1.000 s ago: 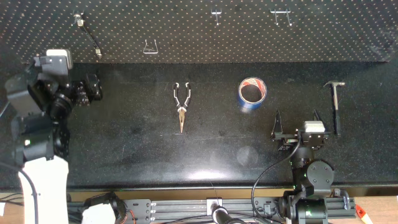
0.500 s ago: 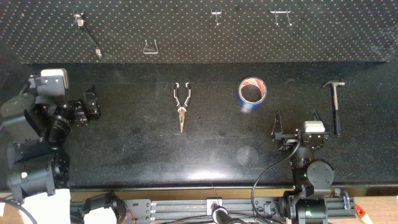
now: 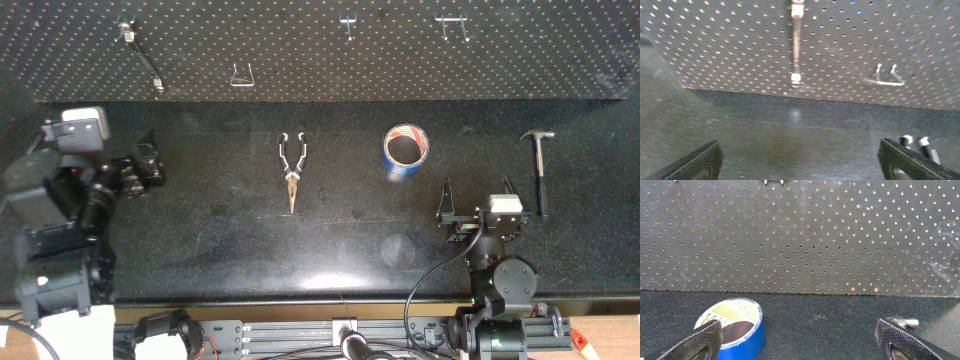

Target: Place Tools Onto Pegboard

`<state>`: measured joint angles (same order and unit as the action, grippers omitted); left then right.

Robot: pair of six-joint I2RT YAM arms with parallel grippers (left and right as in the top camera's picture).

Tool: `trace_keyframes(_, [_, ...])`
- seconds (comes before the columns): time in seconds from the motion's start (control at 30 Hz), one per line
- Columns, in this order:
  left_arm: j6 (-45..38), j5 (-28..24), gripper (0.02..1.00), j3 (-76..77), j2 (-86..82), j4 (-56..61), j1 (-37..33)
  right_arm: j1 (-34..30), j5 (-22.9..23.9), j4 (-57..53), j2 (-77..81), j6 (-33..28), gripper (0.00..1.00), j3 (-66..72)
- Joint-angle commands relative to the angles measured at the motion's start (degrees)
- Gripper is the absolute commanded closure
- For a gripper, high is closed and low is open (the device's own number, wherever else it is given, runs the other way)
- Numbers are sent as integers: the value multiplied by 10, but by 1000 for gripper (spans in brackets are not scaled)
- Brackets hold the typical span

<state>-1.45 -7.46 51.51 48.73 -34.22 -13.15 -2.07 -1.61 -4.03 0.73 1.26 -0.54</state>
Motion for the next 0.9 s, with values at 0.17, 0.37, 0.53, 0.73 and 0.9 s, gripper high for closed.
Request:
trace_keyframes(0.17, [279, 210, 23, 9, 57, 3, 231, 4, -3, 0, -5, 7, 20, 3])
trace_keyframes(0.37, [410, 208, 23, 9, 137, 3, 353, 4, -3, -1, -5, 7, 20, 3])
trace_keyframes(0.53, [432, 205, 20, 10, 183, -2, 428, 4, -3, -1, -5, 7, 20, 3])
trace_keyframes(0.73, [429, 129, 23, 10, 256, -4, 444, 4, -3, -1, -5, 7, 20, 3])
trace_keyframes(0.9, [370, 106, 20, 32, 336, -32, 443, 4, -3, -1, -5, 7, 20, 3])
